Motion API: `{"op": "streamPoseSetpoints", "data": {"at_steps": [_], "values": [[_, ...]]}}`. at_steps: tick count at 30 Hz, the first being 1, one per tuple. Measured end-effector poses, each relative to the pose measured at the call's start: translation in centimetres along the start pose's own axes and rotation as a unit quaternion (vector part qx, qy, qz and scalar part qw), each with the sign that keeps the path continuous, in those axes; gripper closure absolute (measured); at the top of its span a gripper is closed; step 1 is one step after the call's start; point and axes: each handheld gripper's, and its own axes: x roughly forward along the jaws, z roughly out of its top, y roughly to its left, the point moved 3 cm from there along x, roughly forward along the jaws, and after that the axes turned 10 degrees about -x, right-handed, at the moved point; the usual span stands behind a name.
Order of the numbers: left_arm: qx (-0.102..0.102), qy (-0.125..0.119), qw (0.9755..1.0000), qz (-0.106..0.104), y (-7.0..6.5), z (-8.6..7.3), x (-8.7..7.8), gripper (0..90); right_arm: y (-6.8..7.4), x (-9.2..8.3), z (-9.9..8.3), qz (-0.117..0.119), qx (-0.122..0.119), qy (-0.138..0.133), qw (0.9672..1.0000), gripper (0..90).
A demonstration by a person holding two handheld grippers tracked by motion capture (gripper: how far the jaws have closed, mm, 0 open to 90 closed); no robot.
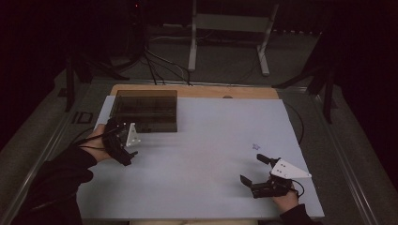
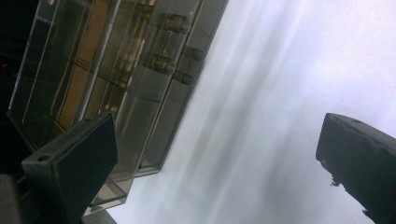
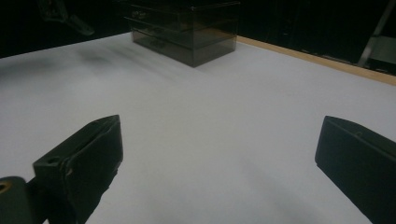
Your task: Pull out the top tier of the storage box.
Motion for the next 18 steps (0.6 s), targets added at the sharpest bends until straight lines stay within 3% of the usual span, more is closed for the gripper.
{"op": "streamPoseSetpoints", "data": {"at_steps": [3,8,13,15,18], "values": [[-0.019,-0.023,0.9993,-0.020,1.0,-0.1,-0.5,0.0,0.0,0.0,0.0,0.001,0.001,-0.001,1.0000,1.0],[-0.043,-0.033,0.9969,-0.057,2.2,-0.1,-0.9,1.3,0.0,0.0,0.0,0.002,0.002,-0.002,1.0000,1.0],[-0.055,-0.036,0.9955,-0.067,3.2,-0.1,-1.0,4.3,0.0,0.0,0.0,0.003,0.003,-0.003,1.0000,1.0],[-0.064,-0.035,0.9939,-0.083,4.0,0.1,-1.0,5.7,0.0,0.0,0.0,0.004,0.004,-0.003,1.0000,1.0],[-0.066,-0.033,0.9938,-0.083,4.6,0.2,-0.9,7.6,0.0,0.0,0.0,0.005,0.005,-0.004,1.0000,1.0]]}}
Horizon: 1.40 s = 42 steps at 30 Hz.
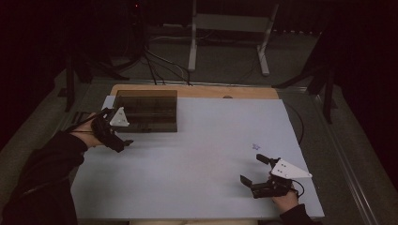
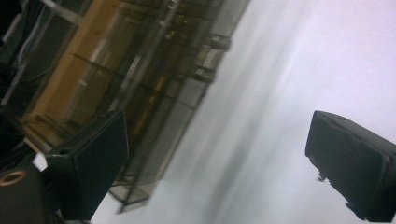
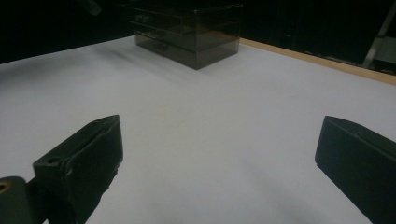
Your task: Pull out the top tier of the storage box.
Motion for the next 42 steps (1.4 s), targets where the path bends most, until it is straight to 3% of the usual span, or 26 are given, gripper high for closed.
{"op": "streamPoseSetpoints", "data": {"at_steps": [3,4,9,13,16,18,20,21,26,28,34,35,36,37,42], "values": [[0.008,0.007,0.9999,0.001,0.5,0.1,0.2,10.9,0.0,0.0,0.0,0.000,0.001,0.000,1.0000,1.0],[0.012,0.035,0.9993,0.012,1.2,0.0,0.7,12.1,-0.1,0.1,-0.1,0.003,0.005,-0.001,1.0000,1.0],[0.025,0.048,0.9979,0.034,1.8,0.0,1.3,23.7,-0.1,0.1,-0.1,0.003,0.005,-0.002,1.0000,1.0],[0.044,0.056,0.9952,0.066,1.9,0.1,1.8,38.2,-0.2,0.1,-0.1,0.004,0.006,-0.003,1.0000,1.0],[0.058,0.068,0.9934,0.072,1.9,0.0,2.0,46.6,-0.2,0.1,-0.1,0.004,0.006,-0.003,1.0000,1.0],[0.075,0.086,0.9905,0.077,2.0,0.0,2.4,52.2,-0.2,0.1,-0.1,0.004,0.005,-0.003,1.0000,1.0],[0.082,0.088,0.9899,0.075,2.0,0.0,2.5,56.5,-0.1,0.1,-0.1,0.005,0.005,-0.003,1.0000,1.0],[0.093,0.089,0.9884,0.081,2.1,0.2,2.6,58.1,-0.1,0.1,-0.1,0.005,0.004,-0.003,1.0000,1.0],[0.115,0.090,0.9864,0.075,2.3,0.4,2.7,63.8,-0.2,0.0,-0.1,0.005,0.005,-0.004,1.0000,1.0],[0.135,0.105,0.9829,0.069,2.3,0.4,2.8,67.3,-0.2,0.0,-0.1,0.004,0.004,-0.004,1.0000,1.0],[0.148,0.123,0.9799,0.054,2.2,0.6,3.1,72.9,-0.2,0.0,-0.1,0.004,0.005,-0.004,1.0000,1.0],[0.160,0.131,0.9772,0.048,2.2,0.7,3.2,74.4,-0.2,0.0,-0.1,0.004,0.005,-0.004,1.0000,1.0],[0.160,0.131,0.9772,0.048,2.2,0.7,3.2,74.7,-0.2,0.0,-0.1,0.004,0.005,-0.004,1.0000,1.0],[0.173,0.136,0.9746,0.043,2.2,0.8,3.3,75.3,-0.2,0.0,-0.1,0.004,0.005,-0.004,1.0000,1.0],[0.183,0.141,0.9725,0.030,2.4,0.9,3.2,78.3,-0.2,0.0,-0.1,0.003,0.005,-0.004,1.0000,1.0]]}}
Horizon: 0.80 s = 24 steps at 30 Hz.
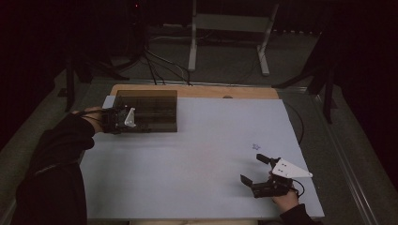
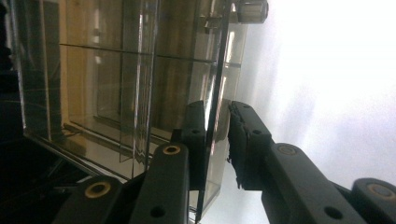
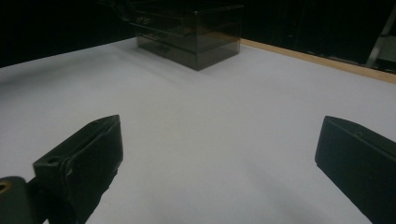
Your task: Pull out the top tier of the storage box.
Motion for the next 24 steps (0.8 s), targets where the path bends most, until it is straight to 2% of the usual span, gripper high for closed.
{"op": "streamPoseSetpoints", "data": {"at_steps": [1,2,4,9,10,14,24], "values": [[0.016,-0.001,0.9999,-0.005,0.1,0.0,0.0,79.0,0.0,0.0,0.0,0.000,0.000,-0.001,1.0000,1.0],[0.016,-0.001,0.9999,-0.005,0.1,0.0,0.0,79.4,0.0,0.0,0.0,0.000,0.000,-0.001,1.0000,1.0],[0.021,0.000,0.9996,-0.018,0.4,0.0,-0.1,80.2,0.0,0.0,0.0,0.000,0.001,0.000,1.0000,1.0],[0.043,-0.012,0.9985,-0.031,0.4,-0.2,-0.2,81.3,0.0,0.0,0.0,-0.001,0.000,-0.001,1.0000,1.0],[0.043,-0.012,0.9985,-0.031,0.4,-0.2,-0.2,81.6,0.0,0.0,0.0,-0.001,0.000,-0.001,1.0000,1.0],[0.046,-0.021,0.9972,-0.055,0.3,-0.5,-0.5,82.6,0.0,0.0,0.0,-0.001,0.000,-0.001,1.0000,1.0],[0.051,-0.019,0.9960,-0.072,-0.7,-1.0,-1.2,83.3,0.0,-0.1,0.0,-0.003,0.000,-0.001,1.0000,1.0]]}}
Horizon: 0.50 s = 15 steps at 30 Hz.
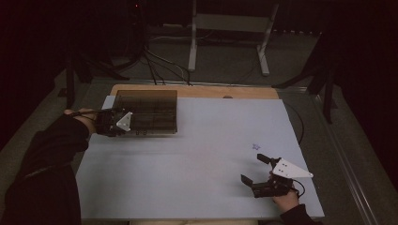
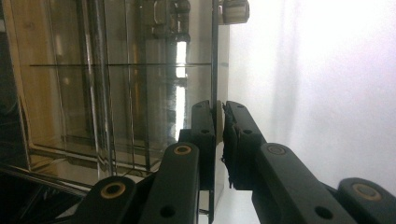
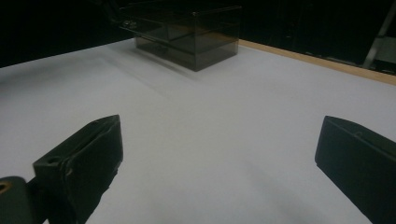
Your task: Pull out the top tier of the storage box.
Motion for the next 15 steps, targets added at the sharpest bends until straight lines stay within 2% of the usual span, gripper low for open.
{"op": "streamPoseSetpoints", "data": {"at_steps": [9,15], "values": [[-0.002,-0.004,0.9999,-0.009,-1.1,-0.1,-0.6,83.8,0.0,0.0,0.0,0.000,-0.001,0.000,1.0000,1.0],[-0.018,-0.004,0.9998,-0.010,-1.5,0.1,-0.7,83.7,0.1,0.0,0.1,-0.001,-0.002,-0.001,1.0000,1.0]]}}
